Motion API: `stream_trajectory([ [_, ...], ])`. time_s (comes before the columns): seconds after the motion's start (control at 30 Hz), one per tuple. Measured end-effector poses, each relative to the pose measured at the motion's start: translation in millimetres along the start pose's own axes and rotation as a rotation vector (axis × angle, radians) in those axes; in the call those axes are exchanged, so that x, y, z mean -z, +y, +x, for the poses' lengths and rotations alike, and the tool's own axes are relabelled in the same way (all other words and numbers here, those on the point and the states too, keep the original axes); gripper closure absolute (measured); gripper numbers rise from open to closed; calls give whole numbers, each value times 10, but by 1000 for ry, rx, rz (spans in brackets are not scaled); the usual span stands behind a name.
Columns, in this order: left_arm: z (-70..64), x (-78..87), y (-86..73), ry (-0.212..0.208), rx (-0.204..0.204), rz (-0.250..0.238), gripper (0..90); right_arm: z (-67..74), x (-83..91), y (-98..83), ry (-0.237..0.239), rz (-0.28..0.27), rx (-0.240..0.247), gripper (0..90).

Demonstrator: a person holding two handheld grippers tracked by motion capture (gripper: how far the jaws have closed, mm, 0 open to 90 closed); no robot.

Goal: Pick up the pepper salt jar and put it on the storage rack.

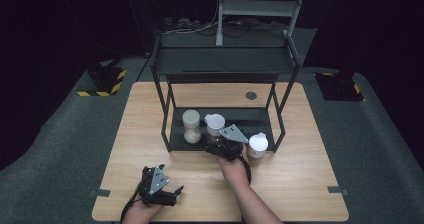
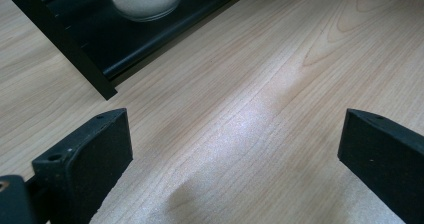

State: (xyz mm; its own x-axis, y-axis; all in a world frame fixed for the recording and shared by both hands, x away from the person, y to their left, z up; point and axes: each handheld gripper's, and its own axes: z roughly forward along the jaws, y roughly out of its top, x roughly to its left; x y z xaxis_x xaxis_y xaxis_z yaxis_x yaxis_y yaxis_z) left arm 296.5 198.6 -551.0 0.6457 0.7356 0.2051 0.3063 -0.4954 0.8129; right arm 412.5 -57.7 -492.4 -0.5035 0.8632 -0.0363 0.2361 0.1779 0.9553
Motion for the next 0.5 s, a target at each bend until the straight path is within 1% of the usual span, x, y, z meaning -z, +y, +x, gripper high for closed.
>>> stream_trajectory([
  [0.07, 1, -1, 0, -1, 0, 1, 12, 6, 9, 4, -1, 0, 0, 90],
  [0.3, 8, 0, 0, 1, 3, 2, 12, 14, 83, -15, 18, 6, -12, 8],
  [0.4, 4, -3, 2, 1, 1, 4, 12, 14, 116, -25, 22, 0, -4, 3],
  [0.5, 5, -6, 2, 0, 4, 6, 12, 12, 156, -30, 38, 8, -5, 1],
])
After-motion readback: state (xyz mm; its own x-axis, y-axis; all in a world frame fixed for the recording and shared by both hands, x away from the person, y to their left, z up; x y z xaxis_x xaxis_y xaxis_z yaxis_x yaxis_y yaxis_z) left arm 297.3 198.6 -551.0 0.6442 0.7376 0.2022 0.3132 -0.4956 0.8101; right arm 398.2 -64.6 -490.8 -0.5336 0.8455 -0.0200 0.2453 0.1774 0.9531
